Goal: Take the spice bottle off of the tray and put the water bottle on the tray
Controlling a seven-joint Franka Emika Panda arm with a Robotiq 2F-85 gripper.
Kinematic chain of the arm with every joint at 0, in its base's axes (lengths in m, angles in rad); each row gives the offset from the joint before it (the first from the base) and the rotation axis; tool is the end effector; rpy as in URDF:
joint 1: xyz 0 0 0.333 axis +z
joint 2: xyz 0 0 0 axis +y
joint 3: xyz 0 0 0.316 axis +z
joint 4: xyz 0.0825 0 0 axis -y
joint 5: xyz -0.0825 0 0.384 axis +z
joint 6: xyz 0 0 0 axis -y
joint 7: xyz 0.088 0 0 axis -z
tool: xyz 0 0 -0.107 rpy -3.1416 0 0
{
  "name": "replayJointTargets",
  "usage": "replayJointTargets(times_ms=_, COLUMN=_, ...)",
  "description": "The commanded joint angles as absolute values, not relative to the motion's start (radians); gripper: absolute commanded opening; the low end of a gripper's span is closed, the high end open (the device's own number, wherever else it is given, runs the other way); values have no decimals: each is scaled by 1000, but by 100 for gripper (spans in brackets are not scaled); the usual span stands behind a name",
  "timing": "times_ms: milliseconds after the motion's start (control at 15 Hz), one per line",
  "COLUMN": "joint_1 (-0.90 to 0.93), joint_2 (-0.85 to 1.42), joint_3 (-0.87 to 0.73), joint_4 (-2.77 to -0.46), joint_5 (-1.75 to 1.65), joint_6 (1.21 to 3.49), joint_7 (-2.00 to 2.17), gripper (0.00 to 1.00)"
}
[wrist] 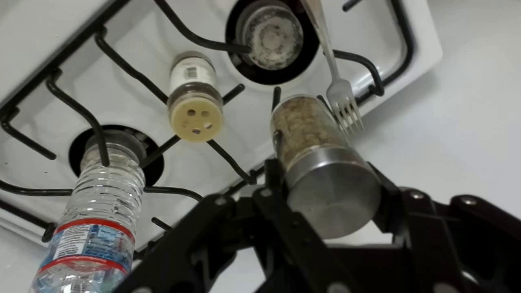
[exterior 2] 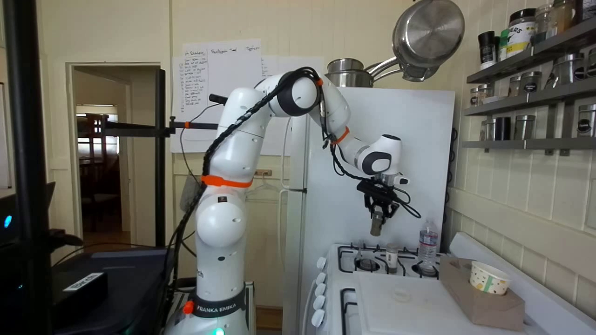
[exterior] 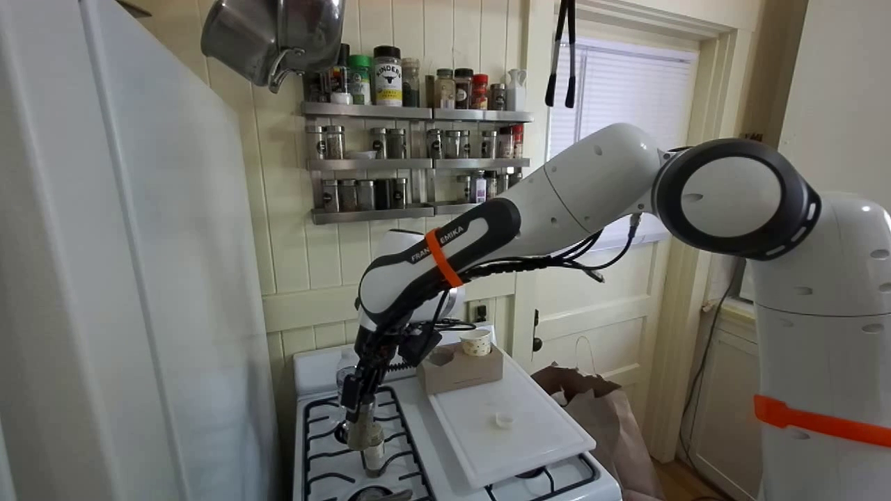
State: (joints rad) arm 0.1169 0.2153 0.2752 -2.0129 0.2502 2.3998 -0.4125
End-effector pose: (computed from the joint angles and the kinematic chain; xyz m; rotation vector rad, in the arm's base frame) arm 0.5627 0.2284 0.3693 -2.7510 -0.8860 -0.2573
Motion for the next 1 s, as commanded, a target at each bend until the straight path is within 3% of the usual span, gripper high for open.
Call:
replayJointTargets(times_ms=0, joint_1=155, joint_2=266, joint_3=223, joint_4=-1939, joint_5=19, joint_6=2320, joint_7=-380, gripper=24)
replayJointTargets(times_ms=267, joint_1=185, joint_2=338, joint_3=212, joint_4=-1865, joint_5=-135, joint_6=2357, joint_7=-369, gripper=24)
replayJointTargets(times_ms=933, joint_1=196, joint_2=439, joint_3=260, joint_4=-1756, joint_5=-80, joint_6=2396, joint_7=-426, gripper=24)
